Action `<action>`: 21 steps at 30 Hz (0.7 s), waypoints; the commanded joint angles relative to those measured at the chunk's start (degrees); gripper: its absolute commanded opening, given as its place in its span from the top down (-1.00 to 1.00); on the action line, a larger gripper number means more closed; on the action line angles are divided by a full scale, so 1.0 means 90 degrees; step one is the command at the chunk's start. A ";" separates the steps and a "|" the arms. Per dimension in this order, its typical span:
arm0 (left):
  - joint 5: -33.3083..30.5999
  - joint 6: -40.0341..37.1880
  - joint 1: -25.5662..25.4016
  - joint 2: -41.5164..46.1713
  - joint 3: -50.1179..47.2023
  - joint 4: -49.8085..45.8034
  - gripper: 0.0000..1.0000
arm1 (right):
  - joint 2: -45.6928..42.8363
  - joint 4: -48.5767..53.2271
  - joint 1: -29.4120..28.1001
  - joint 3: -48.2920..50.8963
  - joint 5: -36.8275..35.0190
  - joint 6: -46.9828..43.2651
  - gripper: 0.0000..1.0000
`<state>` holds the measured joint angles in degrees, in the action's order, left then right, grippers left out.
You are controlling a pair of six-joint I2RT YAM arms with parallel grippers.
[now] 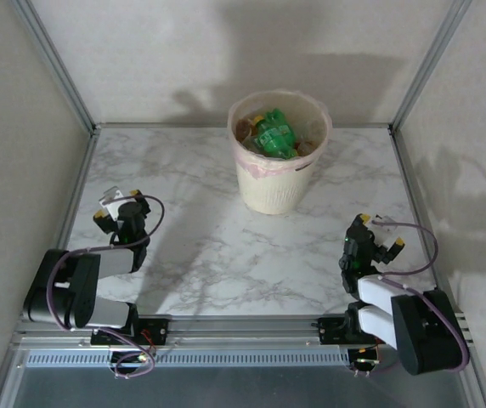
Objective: Put the plastic bottles in the bin
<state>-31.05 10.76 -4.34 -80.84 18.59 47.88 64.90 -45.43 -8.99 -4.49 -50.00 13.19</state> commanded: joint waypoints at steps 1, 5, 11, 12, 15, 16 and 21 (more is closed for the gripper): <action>0.1067 -0.0504 0.0071 -0.0290 0.0335 0.0560 -0.99 | 0.0621 -0.2423 0.0517 -0.0063 0.1868 -0.0919 -0.98; 0.2499 -0.0727 0.0266 -0.0593 0.0725 0.0149 -0.99 | 0.1645 -0.1883 0.0817 -0.1051 0.3001 -0.1397 -0.97; 0.1848 -0.0517 0.0253 -0.0039 0.0019 0.0870 -0.99 | 0.1724 -0.1230 0.0864 -0.1447 0.4210 -0.1468 -0.98; 0.1598 -0.0451 0.0257 0.0100 -0.0139 0.0989 -0.99 | 0.1592 -0.1415 0.0863 -0.1290 0.4339 -0.1279 -0.97; 0.1031 -0.0308 0.0235 0.0450 -0.0551 0.1349 -0.99 | 0.1532 -0.1497 0.0787 -0.1213 0.4470 -0.1016 -0.97; 0.0764 -0.0265 0.0192 0.0566 -0.0692 0.1501 -0.99 | 0.1639 -0.1864 0.0782 -0.1180 0.4447 -0.1057 -0.98; 0.1036 -0.0288 0.0129 0.0490 -0.0941 0.2205 -0.99 | 0.2594 -0.3242 0.0913 -0.0804 0.5030 -0.1262 -0.97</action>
<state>-21.78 7.35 -2.70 -75.55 10.02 61.67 87.15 -67.70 -1.15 -13.43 -8.60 2.33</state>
